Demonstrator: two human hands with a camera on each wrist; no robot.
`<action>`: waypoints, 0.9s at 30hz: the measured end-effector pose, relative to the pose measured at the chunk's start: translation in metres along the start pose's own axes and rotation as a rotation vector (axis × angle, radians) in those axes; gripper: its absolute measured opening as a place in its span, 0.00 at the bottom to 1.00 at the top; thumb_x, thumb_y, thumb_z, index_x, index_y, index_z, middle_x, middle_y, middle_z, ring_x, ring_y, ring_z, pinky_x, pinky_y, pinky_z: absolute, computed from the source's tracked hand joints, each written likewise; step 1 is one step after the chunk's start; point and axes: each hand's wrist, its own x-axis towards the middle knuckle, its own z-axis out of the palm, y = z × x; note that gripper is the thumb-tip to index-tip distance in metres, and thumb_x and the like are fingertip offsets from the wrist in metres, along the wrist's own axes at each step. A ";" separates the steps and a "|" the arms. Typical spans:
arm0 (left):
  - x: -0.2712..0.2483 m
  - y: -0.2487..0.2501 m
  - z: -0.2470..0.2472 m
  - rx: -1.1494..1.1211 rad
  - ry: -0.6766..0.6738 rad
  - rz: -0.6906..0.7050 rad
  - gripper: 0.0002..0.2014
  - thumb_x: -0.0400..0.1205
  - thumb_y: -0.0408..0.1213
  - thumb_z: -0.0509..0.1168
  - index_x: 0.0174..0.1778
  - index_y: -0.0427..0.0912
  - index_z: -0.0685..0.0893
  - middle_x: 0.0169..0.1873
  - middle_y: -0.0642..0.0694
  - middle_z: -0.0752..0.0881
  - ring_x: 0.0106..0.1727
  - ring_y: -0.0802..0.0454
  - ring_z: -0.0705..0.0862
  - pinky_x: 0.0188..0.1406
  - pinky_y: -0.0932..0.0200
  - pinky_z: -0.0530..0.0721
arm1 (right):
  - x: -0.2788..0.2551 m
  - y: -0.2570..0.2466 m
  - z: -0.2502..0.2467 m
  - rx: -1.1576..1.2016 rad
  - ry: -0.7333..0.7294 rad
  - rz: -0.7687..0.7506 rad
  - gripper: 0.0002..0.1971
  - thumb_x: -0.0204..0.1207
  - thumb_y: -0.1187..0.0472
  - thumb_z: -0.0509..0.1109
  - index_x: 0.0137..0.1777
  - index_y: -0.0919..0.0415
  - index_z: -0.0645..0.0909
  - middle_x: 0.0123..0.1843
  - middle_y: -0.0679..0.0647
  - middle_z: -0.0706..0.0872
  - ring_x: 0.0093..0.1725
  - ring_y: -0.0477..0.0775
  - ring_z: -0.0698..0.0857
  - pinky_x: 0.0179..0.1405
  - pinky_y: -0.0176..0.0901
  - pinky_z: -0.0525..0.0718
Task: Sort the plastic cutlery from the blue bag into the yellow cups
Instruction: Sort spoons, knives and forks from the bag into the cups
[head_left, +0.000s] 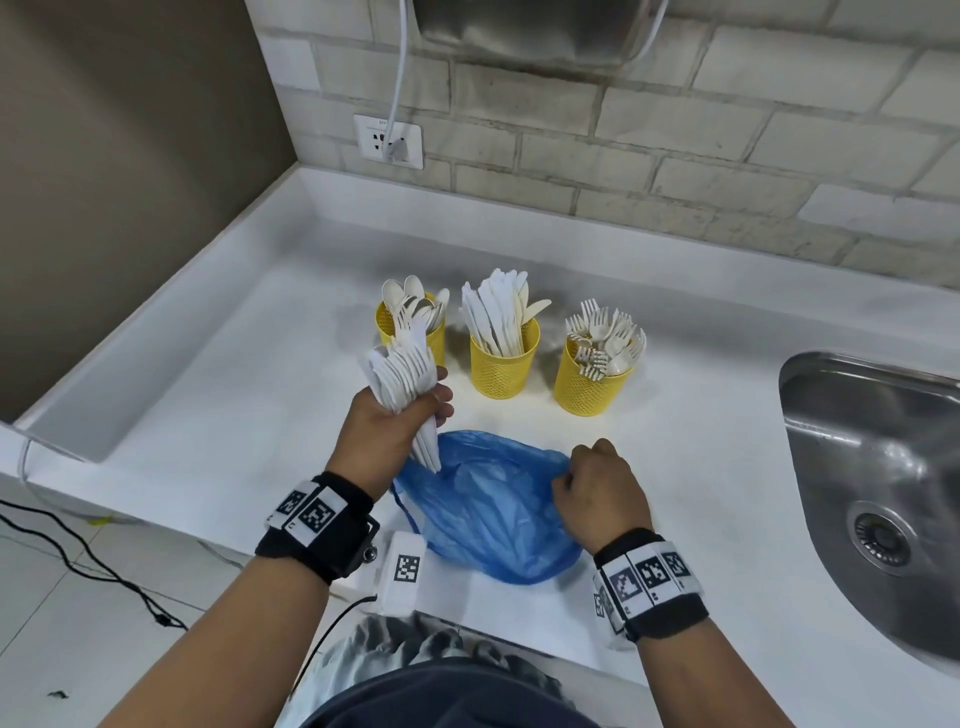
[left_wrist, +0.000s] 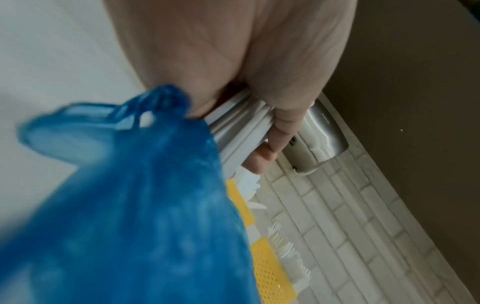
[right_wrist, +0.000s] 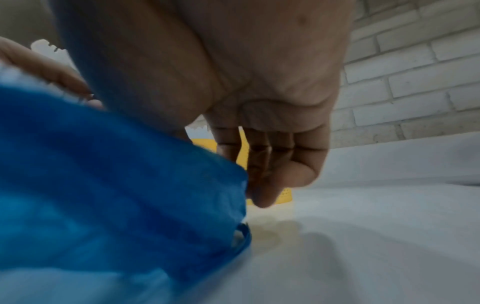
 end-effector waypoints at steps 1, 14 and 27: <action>0.000 0.001 0.000 -0.012 0.002 0.001 0.07 0.83 0.27 0.72 0.54 0.41 0.89 0.46 0.40 0.91 0.44 0.44 0.89 0.56 0.46 0.89 | -0.003 -0.001 -0.002 -0.045 0.045 0.003 0.09 0.79 0.58 0.65 0.52 0.64 0.79 0.54 0.61 0.76 0.54 0.67 0.80 0.45 0.53 0.80; -0.005 0.016 0.023 0.021 -0.098 0.159 0.05 0.83 0.28 0.72 0.54 0.38 0.89 0.46 0.41 0.91 0.51 0.40 0.91 0.62 0.42 0.87 | -0.025 -0.048 0.014 -0.136 -0.193 -0.362 0.39 0.78 0.36 0.65 0.84 0.53 0.60 0.78 0.54 0.68 0.73 0.64 0.74 0.67 0.62 0.79; -0.023 0.043 0.042 0.038 -0.283 0.229 0.16 0.78 0.20 0.73 0.58 0.41 0.88 0.47 0.41 0.91 0.52 0.43 0.90 0.62 0.44 0.88 | -0.008 -0.046 -0.040 0.684 -0.189 -0.439 0.44 0.67 0.42 0.67 0.86 0.48 0.61 0.83 0.47 0.71 0.82 0.46 0.68 0.82 0.54 0.70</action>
